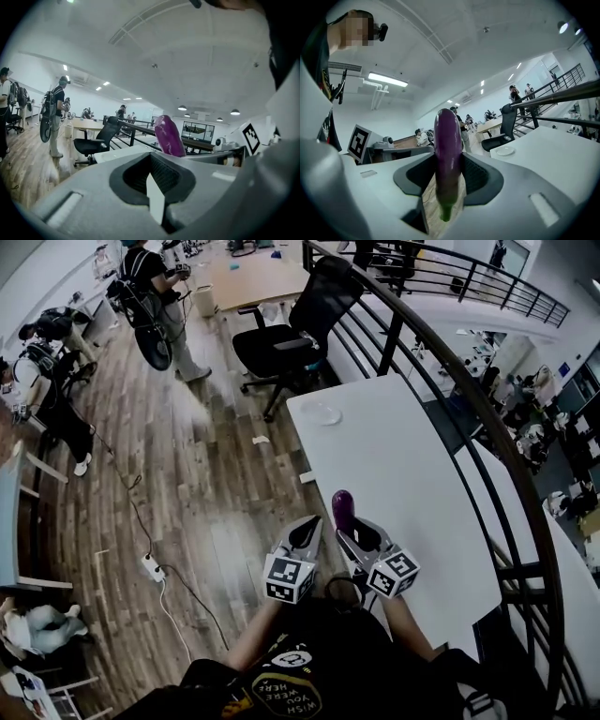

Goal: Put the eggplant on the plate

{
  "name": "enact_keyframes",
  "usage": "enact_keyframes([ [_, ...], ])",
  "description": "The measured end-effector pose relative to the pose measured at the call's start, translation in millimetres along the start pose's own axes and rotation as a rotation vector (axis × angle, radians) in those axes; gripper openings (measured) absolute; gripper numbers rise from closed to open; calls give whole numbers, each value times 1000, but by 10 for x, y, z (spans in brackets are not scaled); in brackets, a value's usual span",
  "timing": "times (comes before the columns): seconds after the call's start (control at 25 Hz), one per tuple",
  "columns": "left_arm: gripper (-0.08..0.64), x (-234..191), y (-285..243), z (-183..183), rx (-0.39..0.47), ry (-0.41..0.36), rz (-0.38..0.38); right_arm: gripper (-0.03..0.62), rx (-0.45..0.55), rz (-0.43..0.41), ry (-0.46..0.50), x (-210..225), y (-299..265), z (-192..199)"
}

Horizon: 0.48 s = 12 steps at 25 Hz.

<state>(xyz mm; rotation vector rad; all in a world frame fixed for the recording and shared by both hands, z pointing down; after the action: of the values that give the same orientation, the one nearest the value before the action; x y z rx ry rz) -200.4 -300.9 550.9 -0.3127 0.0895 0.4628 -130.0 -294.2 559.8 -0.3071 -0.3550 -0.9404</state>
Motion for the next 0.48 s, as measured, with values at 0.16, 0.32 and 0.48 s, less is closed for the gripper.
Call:
enact_keyframes([
  [0.16,5,-516,-158,-193,5,-12,18,179,-14,34,31,197,-522,-174],
  [0.32,5,-937,-347,-219,-22,5,19,179,-18,70,56,294,-876,-310],
  [0.48,5,-1209,-542,-286,-20,25,18,179,-37,93,38,447,-1120,-332],
])
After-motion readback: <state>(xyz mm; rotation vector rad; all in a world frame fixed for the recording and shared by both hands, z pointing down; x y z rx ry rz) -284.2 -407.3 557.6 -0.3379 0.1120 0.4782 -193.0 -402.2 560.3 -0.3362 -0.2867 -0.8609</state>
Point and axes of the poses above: the fingertips, and each gripper's own axes: y backward along the fingers, x to its right, z out of its underside, the point moved 1 cm from there along y, backward along the fingers, and after that the axes turned 7 degrees about -z, right-handed, at the moved point
